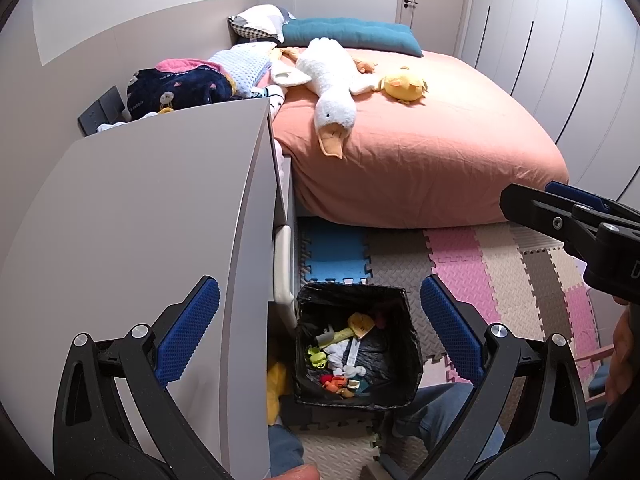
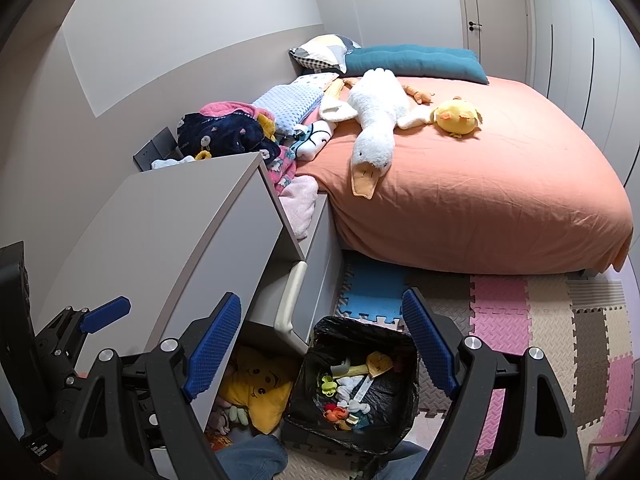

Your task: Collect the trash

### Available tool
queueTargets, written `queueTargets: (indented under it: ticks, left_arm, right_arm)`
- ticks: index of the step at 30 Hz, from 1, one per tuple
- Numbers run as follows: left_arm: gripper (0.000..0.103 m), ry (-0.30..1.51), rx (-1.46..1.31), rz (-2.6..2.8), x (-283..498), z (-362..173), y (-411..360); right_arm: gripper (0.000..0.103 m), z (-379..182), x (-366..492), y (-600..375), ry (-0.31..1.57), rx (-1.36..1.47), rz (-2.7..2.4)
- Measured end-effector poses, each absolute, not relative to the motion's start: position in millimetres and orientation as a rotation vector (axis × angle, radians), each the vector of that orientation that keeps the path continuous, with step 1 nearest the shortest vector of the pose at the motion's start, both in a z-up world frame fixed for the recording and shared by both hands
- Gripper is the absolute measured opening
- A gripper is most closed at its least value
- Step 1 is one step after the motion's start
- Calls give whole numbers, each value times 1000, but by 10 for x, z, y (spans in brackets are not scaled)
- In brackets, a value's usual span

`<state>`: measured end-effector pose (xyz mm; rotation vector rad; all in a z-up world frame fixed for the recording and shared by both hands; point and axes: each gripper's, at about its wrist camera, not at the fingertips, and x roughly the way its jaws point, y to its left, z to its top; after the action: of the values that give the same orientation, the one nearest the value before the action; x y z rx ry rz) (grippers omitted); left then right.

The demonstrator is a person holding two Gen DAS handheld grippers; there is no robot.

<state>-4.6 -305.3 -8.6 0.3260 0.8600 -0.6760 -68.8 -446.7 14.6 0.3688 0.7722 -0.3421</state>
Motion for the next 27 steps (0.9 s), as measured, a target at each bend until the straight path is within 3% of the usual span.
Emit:
queueTargets:
  ticks: [27]
  left_arm:
    - [97,846,339,-680,-81,-152,-3036]
  right_arm:
    - [83,150,-675,-4438,776,368,-342]
